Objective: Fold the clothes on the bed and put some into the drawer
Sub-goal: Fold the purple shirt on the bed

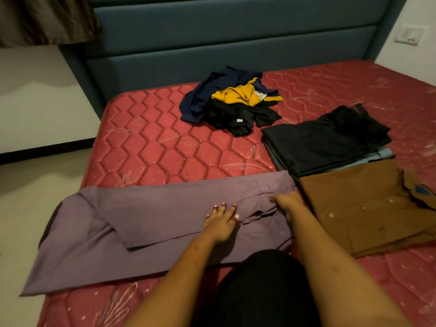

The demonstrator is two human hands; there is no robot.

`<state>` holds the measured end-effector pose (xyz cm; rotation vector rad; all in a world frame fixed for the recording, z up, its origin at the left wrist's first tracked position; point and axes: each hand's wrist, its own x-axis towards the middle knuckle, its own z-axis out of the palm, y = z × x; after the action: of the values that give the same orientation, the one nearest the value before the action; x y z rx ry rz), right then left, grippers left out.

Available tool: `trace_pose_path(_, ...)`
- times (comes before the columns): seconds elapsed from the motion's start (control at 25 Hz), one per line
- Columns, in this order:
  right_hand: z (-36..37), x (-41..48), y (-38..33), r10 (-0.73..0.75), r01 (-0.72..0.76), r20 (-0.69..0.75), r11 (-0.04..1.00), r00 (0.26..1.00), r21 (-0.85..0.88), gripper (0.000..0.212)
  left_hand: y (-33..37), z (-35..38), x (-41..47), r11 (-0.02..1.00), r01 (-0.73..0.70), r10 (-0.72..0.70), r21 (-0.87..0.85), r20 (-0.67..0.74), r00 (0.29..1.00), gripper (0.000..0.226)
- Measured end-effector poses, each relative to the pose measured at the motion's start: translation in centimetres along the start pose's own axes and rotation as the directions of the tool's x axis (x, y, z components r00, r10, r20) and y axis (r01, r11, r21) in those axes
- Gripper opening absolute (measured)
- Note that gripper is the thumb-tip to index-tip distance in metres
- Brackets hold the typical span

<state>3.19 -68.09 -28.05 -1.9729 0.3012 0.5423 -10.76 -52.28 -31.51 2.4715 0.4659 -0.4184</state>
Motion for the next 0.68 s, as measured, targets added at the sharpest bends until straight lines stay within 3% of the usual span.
trace_pose_path(0.08, 1.0, -1.0, -2.4, -0.065, 0.056, 0.066, 0.991, 0.996, 0.118, 0.049, -0.9, -1.2, -0.2, 0.931, -0.031, -0.006, -0.363, -0.102, 0.995, 0.047)
trace_pose_path(0.12, 1.7, -1.7, -3.7, -0.153, 0.143, 0.074, 0.981, 0.985, 0.132, 0.050, -1.2, -2.0, -0.4, 0.808, -0.026, -0.068, -0.588, -0.137, 0.988, 0.044)
trace_pose_path(0.2, 4.1, -4.4, -6.3, -0.362, 0.353, 0.112, 0.931, 0.925, 0.097, 0.061, -2.3, -3.9, -1.3, 0.461, 0.016, -0.223, -0.887, -0.098, 0.970, 0.044)
trace_pose_path(0.28, 7.6, -8.2, -7.8, -0.480, 0.491, 0.274, 0.871, 0.833, 0.033, 0.072, -4.1, -5.6, -2.5, 0.156, 0.066, -0.317, -0.986, 0.014, 0.948, 0.053)
trace_pose_path(0.32, 9.4, -9.7, -8.0, -0.472, 0.522, 0.410, 0.853, 0.780, -0.013, 0.072, -5.4, -6.1, -2.8, 0.020, 0.062, -0.339, -0.998, 0.052, 0.939, 0.060)
trace_pose_path(0.4, 12.7, -11.2, -7.1, -0.319, 0.428, 0.653, 0.904, 0.687, -0.008, 0.060, -8.2, -6.7, -3.5, -0.168, 0.021, -0.348, -0.986, 0.079, 0.934, 0.076)
trace_pose_path(0.44, 13.6, -11.0, -6.2, -0.281, 0.401, 0.691, 0.916, 0.666, -0.013, 0.048, -9.3, -6.6, -3.9, -0.200, 0.020, -0.363, -0.980, 0.093, 0.927, 0.086)
trace_pose_path(0.52, 14.0, -9.0, -3.9, -0.443, 0.545, 0.496, 0.835, 0.747, -0.073, 0.033, -10.5, -6.0, -4.7, -0.174, 0.072, -0.368, -0.982, 0.133, 0.920, 0.092)
trace_pose_path(0.56, 14.0, -7.7, -2.8, -0.513, 0.595, 0.378, 0.791, 0.771, -0.140, 0.031, -10.7, -5.7, -5.0, -0.148, 0.095, -0.347, -0.984, 0.142, 0.927, 0.084)
trace_pose_path(0.6, 14.0, -6.3, -1.6, -0.606, 0.697, 0.349, 0.659, 0.715, -0.284, 0.034, -10.5, -5.5, -5.4, -0.123, 0.110, -0.331, -0.986, 0.145, 0.932, 0.074)
trace_pose_path(0.68, 14.4, -5.7, 0.0, -0.578, 0.758, 0.508, 0.359, 0.639, -0.545, 0.053, -10.7, -5.3, -6.1, -0.074, 0.145, -0.305, -0.987, 0.161, 0.939, 0.068)
